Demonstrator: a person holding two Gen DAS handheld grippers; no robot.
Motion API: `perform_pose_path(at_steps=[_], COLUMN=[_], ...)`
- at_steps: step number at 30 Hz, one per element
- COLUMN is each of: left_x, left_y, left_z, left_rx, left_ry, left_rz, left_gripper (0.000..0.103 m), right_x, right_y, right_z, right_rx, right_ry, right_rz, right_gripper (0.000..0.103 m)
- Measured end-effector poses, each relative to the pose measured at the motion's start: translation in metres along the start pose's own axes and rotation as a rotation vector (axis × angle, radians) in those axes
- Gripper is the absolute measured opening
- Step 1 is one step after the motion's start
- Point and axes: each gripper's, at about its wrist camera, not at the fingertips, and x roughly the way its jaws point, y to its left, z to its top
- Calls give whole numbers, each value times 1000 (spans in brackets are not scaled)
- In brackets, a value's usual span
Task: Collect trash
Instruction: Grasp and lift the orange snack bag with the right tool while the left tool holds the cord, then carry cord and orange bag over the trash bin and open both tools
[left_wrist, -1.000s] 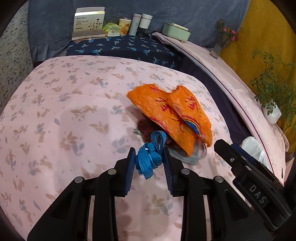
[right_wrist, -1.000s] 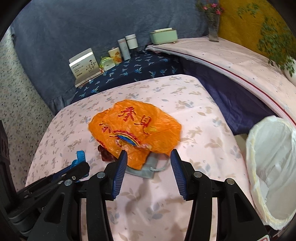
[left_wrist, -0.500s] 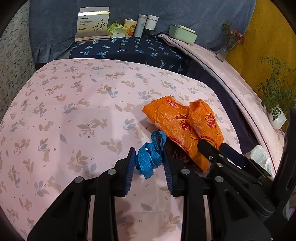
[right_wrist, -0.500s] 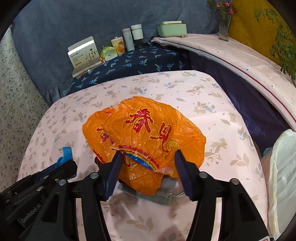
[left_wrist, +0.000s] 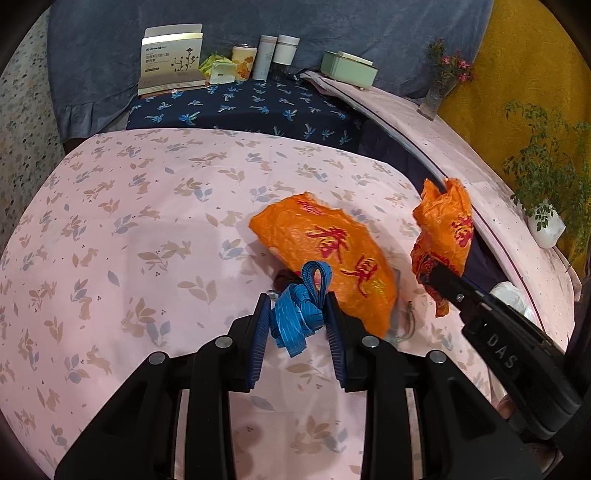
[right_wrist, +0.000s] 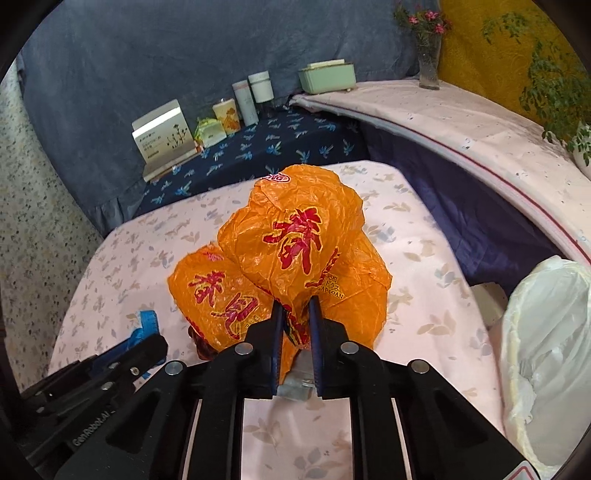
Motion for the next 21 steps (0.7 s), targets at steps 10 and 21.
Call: perform_pose_path(at_steps=[10,21], left_x=[-22,-33], left_y=[-61,-141], left_z=[-4,-19], left_rx=[91,208], left_ry=[-32,-35], left_rz=[-30,-85], left_gripper=[29,29], right_x=[-57,-109], right_y=[-39,-106], right_z=[7,-1], right_rx=[61,151], right_ry=[-82,-150], right_rz=[1,-54], right_gripper=[13,13])
